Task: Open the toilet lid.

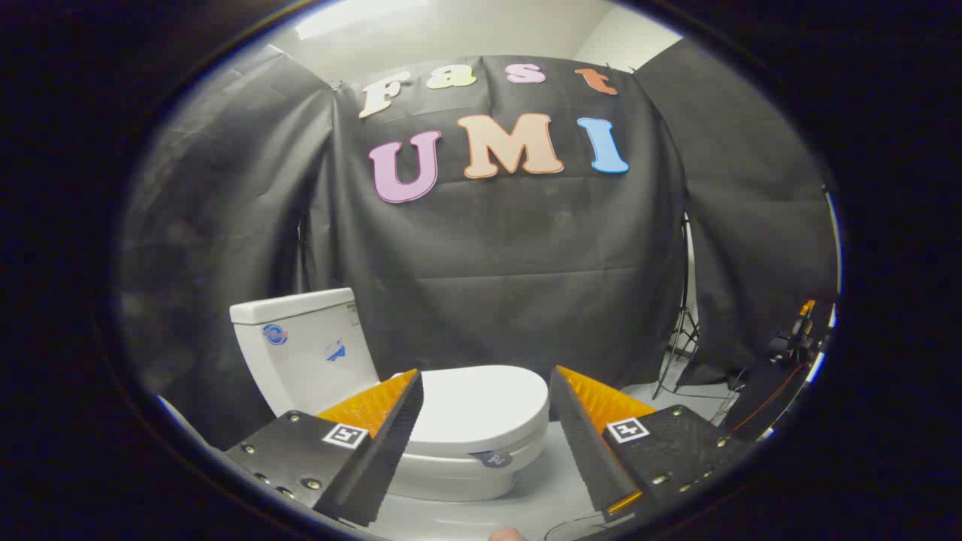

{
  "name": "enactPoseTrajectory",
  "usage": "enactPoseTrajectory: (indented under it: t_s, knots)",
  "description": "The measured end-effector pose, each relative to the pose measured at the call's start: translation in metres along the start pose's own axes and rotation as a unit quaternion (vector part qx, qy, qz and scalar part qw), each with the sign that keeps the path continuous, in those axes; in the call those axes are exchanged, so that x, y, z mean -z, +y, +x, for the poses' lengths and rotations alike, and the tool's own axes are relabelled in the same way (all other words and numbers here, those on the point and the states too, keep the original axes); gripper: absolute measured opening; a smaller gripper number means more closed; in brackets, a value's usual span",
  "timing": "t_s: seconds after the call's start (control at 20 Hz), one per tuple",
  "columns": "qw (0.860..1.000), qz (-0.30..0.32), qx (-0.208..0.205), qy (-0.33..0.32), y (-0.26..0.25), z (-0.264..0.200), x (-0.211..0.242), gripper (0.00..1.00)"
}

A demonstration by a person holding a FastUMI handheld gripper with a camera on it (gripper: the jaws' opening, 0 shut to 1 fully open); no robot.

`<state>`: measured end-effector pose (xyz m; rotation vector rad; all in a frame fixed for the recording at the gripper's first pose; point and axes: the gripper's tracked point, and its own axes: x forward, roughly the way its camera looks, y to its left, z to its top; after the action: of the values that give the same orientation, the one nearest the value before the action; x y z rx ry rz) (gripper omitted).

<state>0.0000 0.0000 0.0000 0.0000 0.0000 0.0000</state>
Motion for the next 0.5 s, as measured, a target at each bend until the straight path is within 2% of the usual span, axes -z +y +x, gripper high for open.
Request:
enactPoseTrajectory:
  t_s: [0.2,0.5]
  knots:
    - [1.0,0.01,0.008,-0.002,-0.0086,0.0027,-0.0032,0.99]
    - [1.0,-0.008,0.015,0.0,-0.0119,0.0058,0.0007,0.99]
